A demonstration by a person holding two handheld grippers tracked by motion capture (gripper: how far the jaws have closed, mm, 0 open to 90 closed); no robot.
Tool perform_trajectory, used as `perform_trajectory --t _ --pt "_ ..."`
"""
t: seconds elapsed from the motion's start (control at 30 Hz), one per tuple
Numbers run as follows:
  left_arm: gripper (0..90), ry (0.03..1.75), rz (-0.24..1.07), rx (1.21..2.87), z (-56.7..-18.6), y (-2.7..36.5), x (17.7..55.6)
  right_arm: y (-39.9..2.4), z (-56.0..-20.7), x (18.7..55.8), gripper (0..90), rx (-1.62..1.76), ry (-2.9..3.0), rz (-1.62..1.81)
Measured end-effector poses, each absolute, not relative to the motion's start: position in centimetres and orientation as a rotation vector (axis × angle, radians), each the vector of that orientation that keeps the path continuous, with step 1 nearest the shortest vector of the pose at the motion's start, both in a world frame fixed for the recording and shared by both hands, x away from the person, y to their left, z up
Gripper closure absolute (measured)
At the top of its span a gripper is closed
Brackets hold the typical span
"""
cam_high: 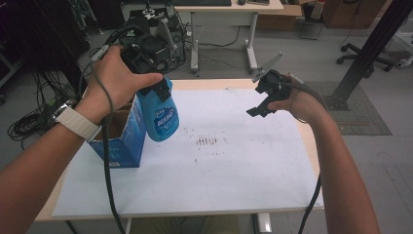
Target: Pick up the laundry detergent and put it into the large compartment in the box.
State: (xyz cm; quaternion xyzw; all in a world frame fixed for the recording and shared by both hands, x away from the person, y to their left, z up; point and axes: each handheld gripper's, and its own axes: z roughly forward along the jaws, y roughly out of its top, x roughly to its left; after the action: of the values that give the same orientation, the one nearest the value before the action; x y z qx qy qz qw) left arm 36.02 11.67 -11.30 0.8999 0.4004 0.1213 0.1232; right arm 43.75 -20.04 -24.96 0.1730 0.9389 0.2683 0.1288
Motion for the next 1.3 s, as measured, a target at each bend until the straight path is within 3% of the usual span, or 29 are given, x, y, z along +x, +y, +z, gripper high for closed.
perform_trajectory --t 1.3 --pt "37.8 1.541 0.414 2.435 -7.4 16.6 38.2 -20.1 -24.9 44.3 9.3 0.493 2.726 0.786"
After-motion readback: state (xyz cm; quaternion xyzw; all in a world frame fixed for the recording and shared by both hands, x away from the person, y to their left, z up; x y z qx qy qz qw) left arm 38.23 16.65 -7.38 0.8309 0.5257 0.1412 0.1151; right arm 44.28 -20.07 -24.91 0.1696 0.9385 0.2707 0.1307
